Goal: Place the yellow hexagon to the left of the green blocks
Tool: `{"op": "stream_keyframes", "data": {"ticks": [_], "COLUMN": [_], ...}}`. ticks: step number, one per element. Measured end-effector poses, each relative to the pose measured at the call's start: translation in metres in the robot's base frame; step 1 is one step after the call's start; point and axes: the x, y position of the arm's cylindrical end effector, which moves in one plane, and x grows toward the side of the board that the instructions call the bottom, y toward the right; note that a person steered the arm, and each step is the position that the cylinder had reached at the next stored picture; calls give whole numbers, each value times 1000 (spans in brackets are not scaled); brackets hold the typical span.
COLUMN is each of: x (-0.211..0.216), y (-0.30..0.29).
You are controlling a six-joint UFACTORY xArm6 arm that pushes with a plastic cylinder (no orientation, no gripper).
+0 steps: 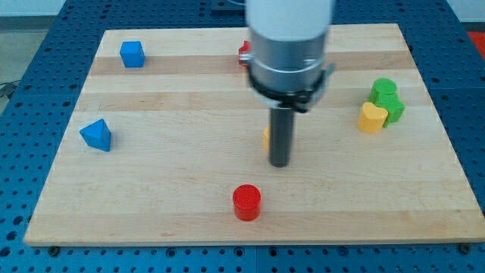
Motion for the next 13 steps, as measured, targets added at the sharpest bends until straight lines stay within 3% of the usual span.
{"op": "stream_keyframes", "data": {"ticks": [1,2,3,4,6,8,10,11,13], "x": [-1,1,1,1,-22,-49,-46,-11,-44], "y": [37,-1,-77,-84,-39,68,66,26,31]}}
